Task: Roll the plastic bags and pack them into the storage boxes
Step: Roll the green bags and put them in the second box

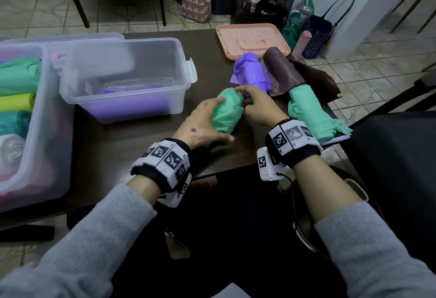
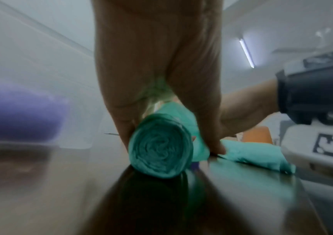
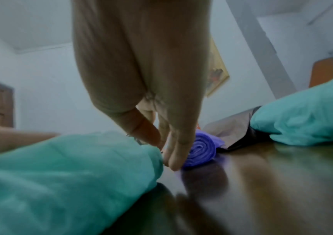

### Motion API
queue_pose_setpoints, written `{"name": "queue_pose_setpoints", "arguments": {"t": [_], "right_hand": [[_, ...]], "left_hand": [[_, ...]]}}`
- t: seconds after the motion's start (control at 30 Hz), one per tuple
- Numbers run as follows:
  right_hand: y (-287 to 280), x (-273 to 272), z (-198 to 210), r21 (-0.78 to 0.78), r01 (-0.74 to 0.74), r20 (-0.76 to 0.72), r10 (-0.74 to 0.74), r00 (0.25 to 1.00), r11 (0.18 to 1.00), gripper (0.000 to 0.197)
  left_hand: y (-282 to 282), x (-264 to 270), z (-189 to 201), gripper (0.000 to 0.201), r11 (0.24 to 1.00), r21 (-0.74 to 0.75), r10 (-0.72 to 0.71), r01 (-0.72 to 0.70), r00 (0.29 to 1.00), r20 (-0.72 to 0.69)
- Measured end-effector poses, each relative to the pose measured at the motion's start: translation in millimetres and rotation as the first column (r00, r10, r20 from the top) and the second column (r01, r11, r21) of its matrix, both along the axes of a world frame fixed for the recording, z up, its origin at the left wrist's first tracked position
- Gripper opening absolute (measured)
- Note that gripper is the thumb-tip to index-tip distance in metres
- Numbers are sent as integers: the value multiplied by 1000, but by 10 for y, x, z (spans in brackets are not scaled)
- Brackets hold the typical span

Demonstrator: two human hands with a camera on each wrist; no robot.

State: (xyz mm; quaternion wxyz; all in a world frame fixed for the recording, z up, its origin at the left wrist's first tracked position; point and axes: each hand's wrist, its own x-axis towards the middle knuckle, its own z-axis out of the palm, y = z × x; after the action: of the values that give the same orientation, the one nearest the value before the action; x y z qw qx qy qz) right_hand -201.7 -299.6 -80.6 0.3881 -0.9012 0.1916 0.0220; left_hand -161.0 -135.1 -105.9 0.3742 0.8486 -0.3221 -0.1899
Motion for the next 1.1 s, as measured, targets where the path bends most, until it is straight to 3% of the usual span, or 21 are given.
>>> {"name": "queue_pose_setpoints", "arguments": {"t": [0.1, 0.17, 0.23, 0.3, 0.37, 0.43, 0.5, 0.6, 0.63, 0.67, 0.73, 0.8, 0.9, 1.0, 1.1], "right_hand": [[9, 1, -46, 138, 137, -89, -125, 988, 981, 56], [14, -21, -39, 261, 240, -104, -220, 970, 935, 53], [6, -46, 2, 470, 330, -92, -326, 941, 819, 48], [-1, -62, 68, 650, 349, -97, -381, 919, 675, 45], [-12, -68, 129, 784, 324, -108, -398, 911, 529, 32], [-26, -73, 182, 839, 317, -131, -400, 907, 443, 21], [-27, -74, 194, 833, 328, -150, -388, 909, 446, 19], [5, -88, 153, 801, 378, -191, -400, 896, 464, 25], [12, -97, 124, 756, 389, -195, -387, 901, 526, 27], [-1, -103, 84, 666, 384, -184, -358, 915, 640, 30], [-33, -126, 20, 361, 281, -119, -255, 960, 889, 35], [-51, -162, -4, 12, 84, -26, -84, 996, 996, 44], [82, -225, 100, -305, -239, -54, 234, 971, 922, 44], [242, -260, 173, -350, -423, -206, 372, 905, 836, 42], [289, -262, 177, -340, -470, -283, 388, 877, 814, 46]], "left_hand": [[-18, -27, -30, 71, 996, 80, 40, -49, 993, 111], [-31, 14, 16, 64, 990, -39, 137, -138, 990, -35], [-46, 70, 87, 57, 948, -192, 196, -255, 939, -282], [-61, 78, 186, 38, 870, -279, 195, -407, 802, -564], [-78, 44, 270, 27, 825, -266, 86, -499, 576, -813], [-81, 40, 287, 30, 834, -216, 29, -508, 431, -902], [-81, 73, 243, 33, 812, -183, 49, -554, 377, -925], [-95, 121, 128, 41, 767, -161, 139, -622, 406, -903], [-102, 129, 90, 40, 763, -144, 193, -631, 434, -880], [-107, 139, 62, 40, 767, -114, 266, -631, 475, -839], [-123, 178, 4, 40, 789, -46, 397, -613, 565, -723], [-145, 200, 3, 40, 805, -20, 438, -592, 618, -653], [-192, 242, 46, 38, 814, -34, 433, -580, 645, -629], [-242, 266, 161, 28, 829, -67, 415, -555, 691, -592], [-303, 294, 287, 21, 850, -96, 385, -518, 735, -557]]}}
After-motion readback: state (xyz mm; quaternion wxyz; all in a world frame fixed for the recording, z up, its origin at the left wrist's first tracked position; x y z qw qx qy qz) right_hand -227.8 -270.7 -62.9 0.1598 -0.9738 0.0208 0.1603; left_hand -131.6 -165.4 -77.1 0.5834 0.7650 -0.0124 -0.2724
